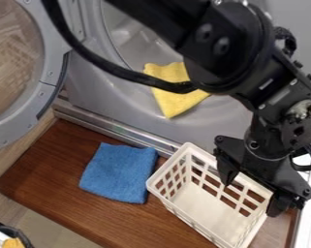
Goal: Put the yellow cloth in the basket
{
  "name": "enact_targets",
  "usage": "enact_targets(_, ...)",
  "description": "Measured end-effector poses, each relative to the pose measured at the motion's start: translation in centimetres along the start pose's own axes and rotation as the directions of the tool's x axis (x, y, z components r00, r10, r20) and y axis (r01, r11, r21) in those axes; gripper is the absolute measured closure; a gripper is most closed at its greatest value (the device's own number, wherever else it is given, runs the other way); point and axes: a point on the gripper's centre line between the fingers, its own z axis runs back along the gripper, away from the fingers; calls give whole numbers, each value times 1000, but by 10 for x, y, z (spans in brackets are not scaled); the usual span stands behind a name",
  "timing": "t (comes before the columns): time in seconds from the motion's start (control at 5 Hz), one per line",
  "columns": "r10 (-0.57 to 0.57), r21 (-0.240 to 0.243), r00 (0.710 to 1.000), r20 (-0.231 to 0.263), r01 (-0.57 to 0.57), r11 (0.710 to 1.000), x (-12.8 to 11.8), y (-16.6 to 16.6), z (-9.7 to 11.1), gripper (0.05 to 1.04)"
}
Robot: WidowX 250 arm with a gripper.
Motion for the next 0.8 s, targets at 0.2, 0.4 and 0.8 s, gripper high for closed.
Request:
enact_targets(0.2,-4,8,1000,-21,4,1000,-5,1,-5,83)
enact_targets(0.4,28,32,1000,-1,-28,999,-2,25,-2,83)
enact_targets(0.8,195,-35,980,50,-193,981,6,70,10,83)
